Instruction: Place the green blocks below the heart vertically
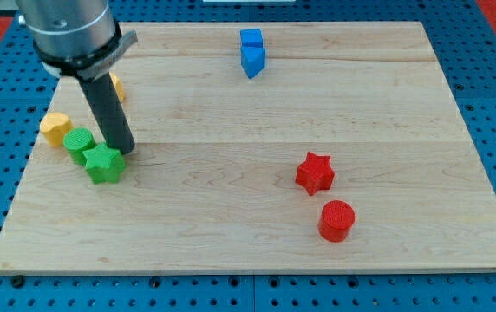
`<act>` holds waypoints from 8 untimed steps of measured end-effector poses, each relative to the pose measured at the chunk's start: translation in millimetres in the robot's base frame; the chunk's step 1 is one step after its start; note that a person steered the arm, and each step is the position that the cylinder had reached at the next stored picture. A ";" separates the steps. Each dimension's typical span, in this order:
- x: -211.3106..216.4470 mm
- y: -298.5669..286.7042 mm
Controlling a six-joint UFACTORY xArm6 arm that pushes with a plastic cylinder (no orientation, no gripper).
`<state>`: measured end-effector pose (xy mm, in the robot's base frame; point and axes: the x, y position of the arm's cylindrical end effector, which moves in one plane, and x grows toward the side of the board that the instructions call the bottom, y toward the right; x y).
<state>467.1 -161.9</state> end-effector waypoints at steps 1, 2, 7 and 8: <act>34.5 13.5; 42.7 13.1; -14.8 5.7; -36.9 -39.6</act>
